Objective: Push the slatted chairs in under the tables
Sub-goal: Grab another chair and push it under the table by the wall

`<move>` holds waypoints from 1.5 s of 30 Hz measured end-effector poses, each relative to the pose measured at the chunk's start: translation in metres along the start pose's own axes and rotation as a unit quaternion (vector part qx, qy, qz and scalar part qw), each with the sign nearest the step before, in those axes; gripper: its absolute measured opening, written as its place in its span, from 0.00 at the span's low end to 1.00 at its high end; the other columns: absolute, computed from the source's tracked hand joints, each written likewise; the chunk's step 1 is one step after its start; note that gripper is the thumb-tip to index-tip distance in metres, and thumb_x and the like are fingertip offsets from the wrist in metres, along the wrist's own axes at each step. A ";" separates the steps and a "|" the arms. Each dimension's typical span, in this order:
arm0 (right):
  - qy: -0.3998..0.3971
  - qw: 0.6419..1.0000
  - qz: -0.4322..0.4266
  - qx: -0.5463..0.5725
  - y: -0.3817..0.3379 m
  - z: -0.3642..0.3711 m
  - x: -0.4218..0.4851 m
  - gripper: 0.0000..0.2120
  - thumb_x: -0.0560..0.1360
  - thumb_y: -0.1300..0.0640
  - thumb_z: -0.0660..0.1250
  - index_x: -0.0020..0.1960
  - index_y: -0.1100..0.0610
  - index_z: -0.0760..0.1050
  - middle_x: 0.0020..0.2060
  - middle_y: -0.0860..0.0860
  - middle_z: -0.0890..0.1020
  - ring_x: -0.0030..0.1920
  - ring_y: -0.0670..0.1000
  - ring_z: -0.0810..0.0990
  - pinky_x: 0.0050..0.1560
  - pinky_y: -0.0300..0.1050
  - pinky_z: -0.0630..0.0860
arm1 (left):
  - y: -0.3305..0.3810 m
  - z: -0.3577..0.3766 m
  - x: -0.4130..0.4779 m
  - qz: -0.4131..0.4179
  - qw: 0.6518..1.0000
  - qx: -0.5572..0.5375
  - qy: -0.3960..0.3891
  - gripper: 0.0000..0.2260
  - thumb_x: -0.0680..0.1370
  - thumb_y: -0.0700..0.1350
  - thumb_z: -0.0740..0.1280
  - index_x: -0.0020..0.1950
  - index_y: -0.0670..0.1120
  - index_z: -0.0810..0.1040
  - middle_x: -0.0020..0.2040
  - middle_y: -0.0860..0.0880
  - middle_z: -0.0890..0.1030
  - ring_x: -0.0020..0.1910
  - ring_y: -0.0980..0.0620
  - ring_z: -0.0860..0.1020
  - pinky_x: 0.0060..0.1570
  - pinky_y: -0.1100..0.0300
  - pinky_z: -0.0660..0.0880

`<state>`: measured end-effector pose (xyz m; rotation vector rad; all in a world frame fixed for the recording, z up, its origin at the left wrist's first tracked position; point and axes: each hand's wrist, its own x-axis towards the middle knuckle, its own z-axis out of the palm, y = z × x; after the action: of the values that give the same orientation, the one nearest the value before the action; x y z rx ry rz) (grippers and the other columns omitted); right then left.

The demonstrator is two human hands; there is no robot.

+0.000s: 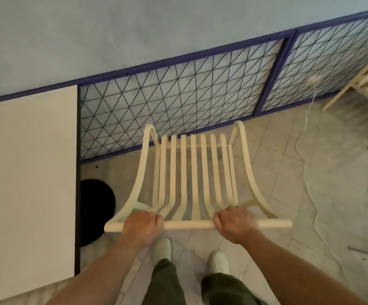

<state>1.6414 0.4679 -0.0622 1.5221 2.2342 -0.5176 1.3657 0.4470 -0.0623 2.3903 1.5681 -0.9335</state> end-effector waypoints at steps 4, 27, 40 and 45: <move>-0.003 1.000 -0.012 -0.027 0.016 0.000 -0.001 0.22 0.82 0.43 0.47 0.53 0.50 0.77 0.45 0.51 0.81 0.44 0.56 0.79 0.43 0.48 0.69 | 0.025 -0.006 -0.012 0.004 1.000 -0.009 -0.008 0.11 0.84 0.44 0.56 0.63 0.43 0.72 0.59 0.42 0.79 0.56 0.40 0.79 0.43 0.50 0.68; 0.027 1.000 -0.008 0.009 0.061 0.021 0.008 0.40 0.71 0.34 0.30 0.52 0.44 0.80 0.40 0.46 0.80 0.41 0.49 0.78 0.45 0.48 0.73 | 0.024 0.016 -0.001 0.026 0.990 -0.126 0.050 0.18 0.80 0.43 0.64 0.69 0.39 0.70 0.53 0.39 0.80 0.48 0.38 0.79 0.42 0.48 0.73; 0.015 0.997 -0.064 -0.043 0.079 0.002 0.001 0.23 0.83 0.46 0.47 0.51 0.52 0.79 0.35 0.49 0.77 0.37 0.54 0.77 0.37 0.46 0.73 | 0.052 0.019 -0.002 -0.018 0.994 -0.092 0.055 0.25 0.46 0.46 0.85 0.39 0.40 0.84 0.26 0.44 0.74 0.21 0.44 0.73 0.17 0.58 0.68; 0.011 0.997 -0.070 -0.037 0.101 -0.012 0.007 0.24 0.84 0.45 0.49 0.51 0.54 0.81 0.43 0.52 0.84 0.46 0.55 0.83 0.46 0.47 0.80 | 0.077 0.012 0.000 -0.041 0.993 -0.084 0.069 0.23 0.48 0.44 0.85 0.39 0.39 0.84 0.27 0.43 0.74 0.21 0.43 0.73 0.18 0.56 0.69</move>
<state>1.7320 0.5138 -0.0639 1.3488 2.3615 -0.4537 1.4277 0.4070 -0.0879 2.3334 1.7287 -0.6308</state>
